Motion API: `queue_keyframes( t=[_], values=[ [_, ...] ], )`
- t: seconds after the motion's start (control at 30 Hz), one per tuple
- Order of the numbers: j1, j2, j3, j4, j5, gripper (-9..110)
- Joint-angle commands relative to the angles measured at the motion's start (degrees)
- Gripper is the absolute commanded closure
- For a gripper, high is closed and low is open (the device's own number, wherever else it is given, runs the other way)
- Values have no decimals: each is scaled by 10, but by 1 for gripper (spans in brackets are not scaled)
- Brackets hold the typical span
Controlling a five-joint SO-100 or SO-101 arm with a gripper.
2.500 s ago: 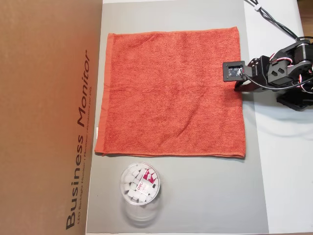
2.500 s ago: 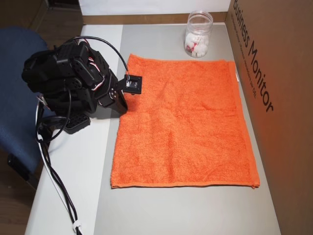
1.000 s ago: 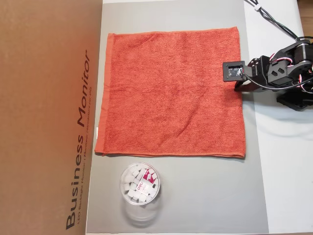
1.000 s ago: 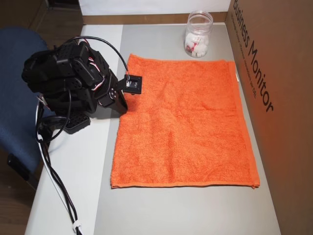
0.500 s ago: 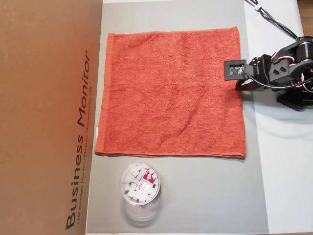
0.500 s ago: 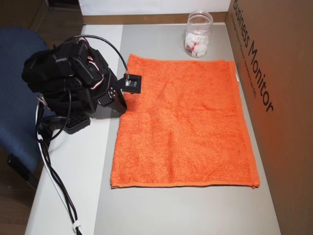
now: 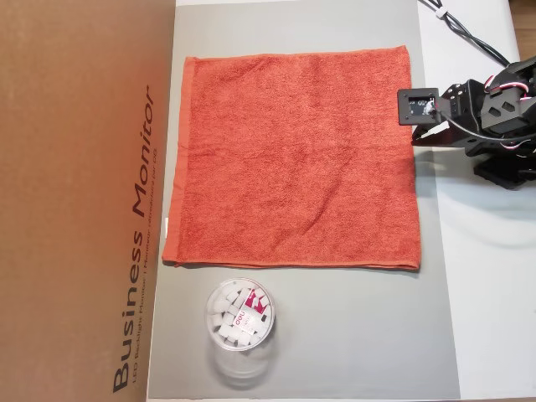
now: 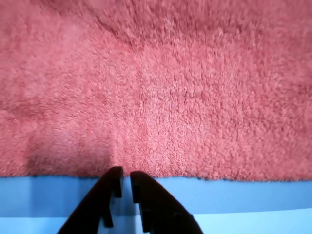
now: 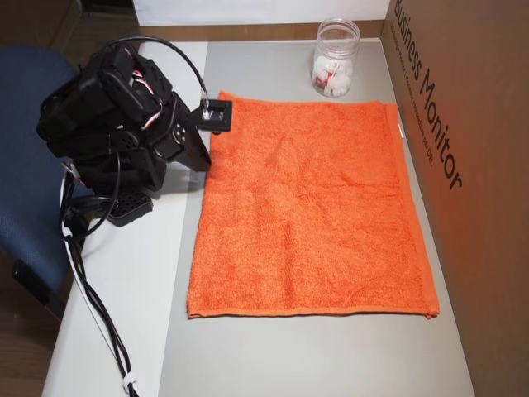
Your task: Fold the blanket.
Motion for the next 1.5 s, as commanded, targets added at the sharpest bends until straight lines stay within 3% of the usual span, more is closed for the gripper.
queue_keyframes(
  t=[0.0,0.17,0.4,0.77,1.2,1.47],
  values=[
    [3,-22,-52,4,6,102],
    [10,-113,-134,24,14,102],
    [26,-253,-278,31,118,101],
    [144,-425,-456,32,221,101],
    [359,-454,-471,31,237,101],
    [445,-457,-463,30,237,89]
  ],
)
